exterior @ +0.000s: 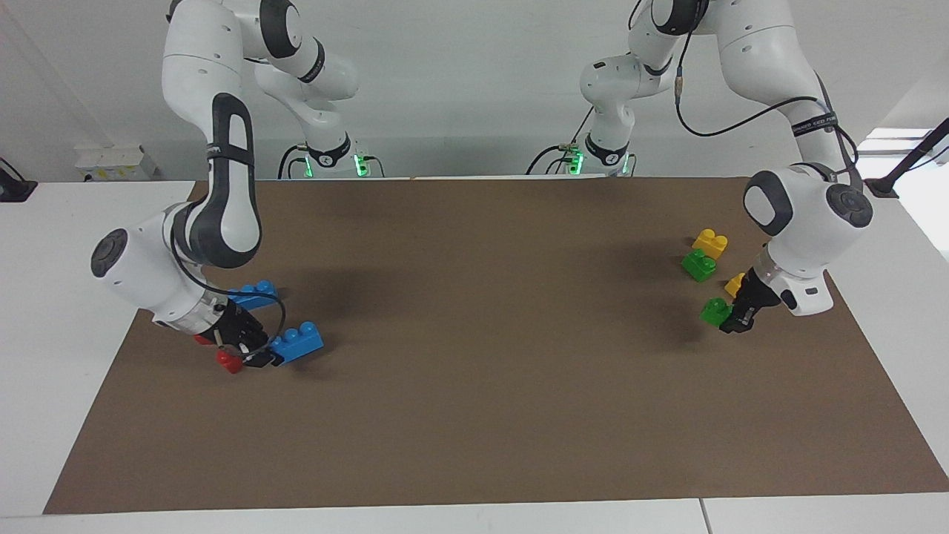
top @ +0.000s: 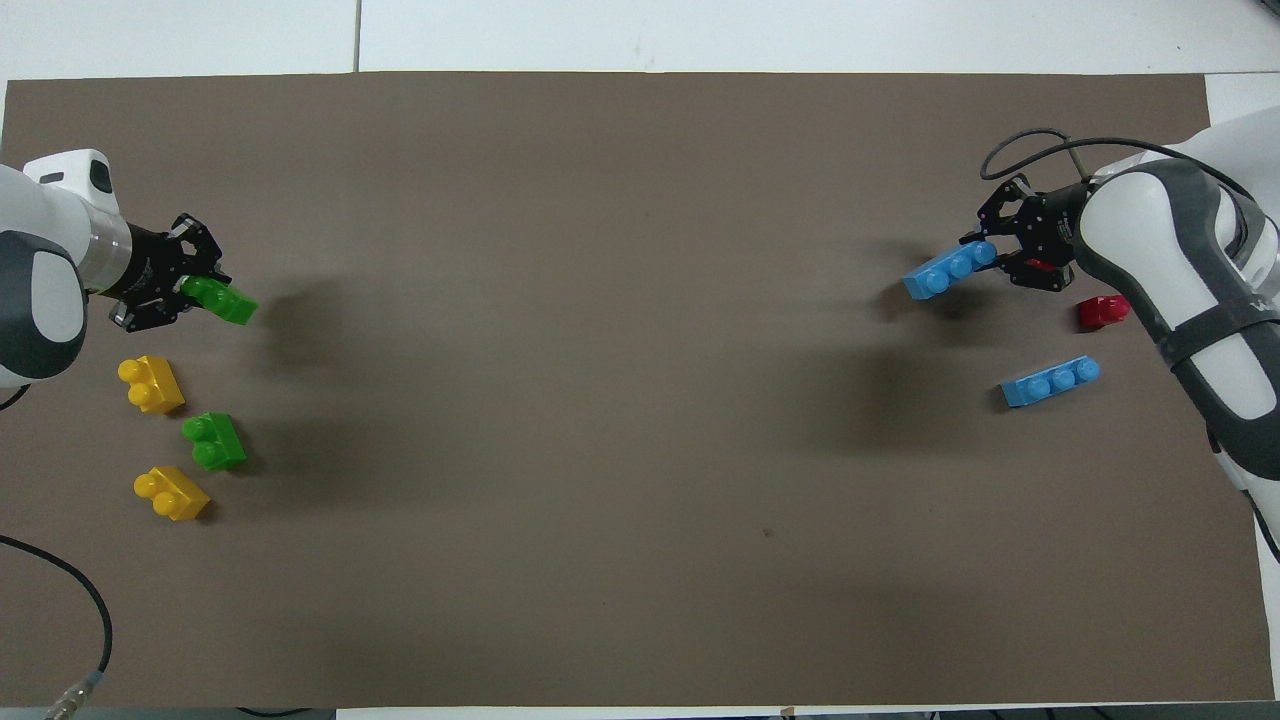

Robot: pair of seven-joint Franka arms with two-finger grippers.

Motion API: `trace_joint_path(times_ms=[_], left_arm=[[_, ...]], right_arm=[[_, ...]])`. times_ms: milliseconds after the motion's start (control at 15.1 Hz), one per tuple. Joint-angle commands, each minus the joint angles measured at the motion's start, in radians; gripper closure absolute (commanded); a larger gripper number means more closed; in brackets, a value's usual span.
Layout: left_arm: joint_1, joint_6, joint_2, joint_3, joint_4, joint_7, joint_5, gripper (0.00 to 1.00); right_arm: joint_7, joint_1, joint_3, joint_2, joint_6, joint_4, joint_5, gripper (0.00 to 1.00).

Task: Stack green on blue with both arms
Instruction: 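Lift the green brick with the left gripper while the right gripper lifts the blue brick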

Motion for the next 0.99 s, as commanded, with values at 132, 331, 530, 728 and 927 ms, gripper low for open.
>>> trace_joint_path(times_ms=[132, 331, 530, 728, 927], left_arm=[[-0.091, -0.122, -0.046, 0.009, 0.064, -0.22, -0.015, 1.0], [-0.126, -0.197, -0.084, 0.009, 0.097, -0.298, -0.015, 1.0], [-0.179, -0.222, -0.115, 0.009, 0.095, -0.445, -0.009, 1.0], [-0.239, -0.22, -0.122, 0.009, 0.091, -0.644, -0.004, 1.0], [-0.301, -0.22, -0.124, 0.009, 0.086, -0.781, -0.001, 1.0]], right_arm=[[0.274, 0.097, 0.002, -0.034, 0.014, 0.019, 0.107, 1.0], [0.544, 0.175, 0.0, -0.052, 0.014, 0.036, 0.095, 1.0], [0.594, 0.218, 0.0, -0.069, 0.009, 0.008, 0.089, 1.0], [0.713, 0.287, -0.001, -0.086, 0.029, -0.042, 0.089, 1.0], [0.77, 0.344, 0.0, -0.1, 0.124, -0.125, 0.086, 1.0]])
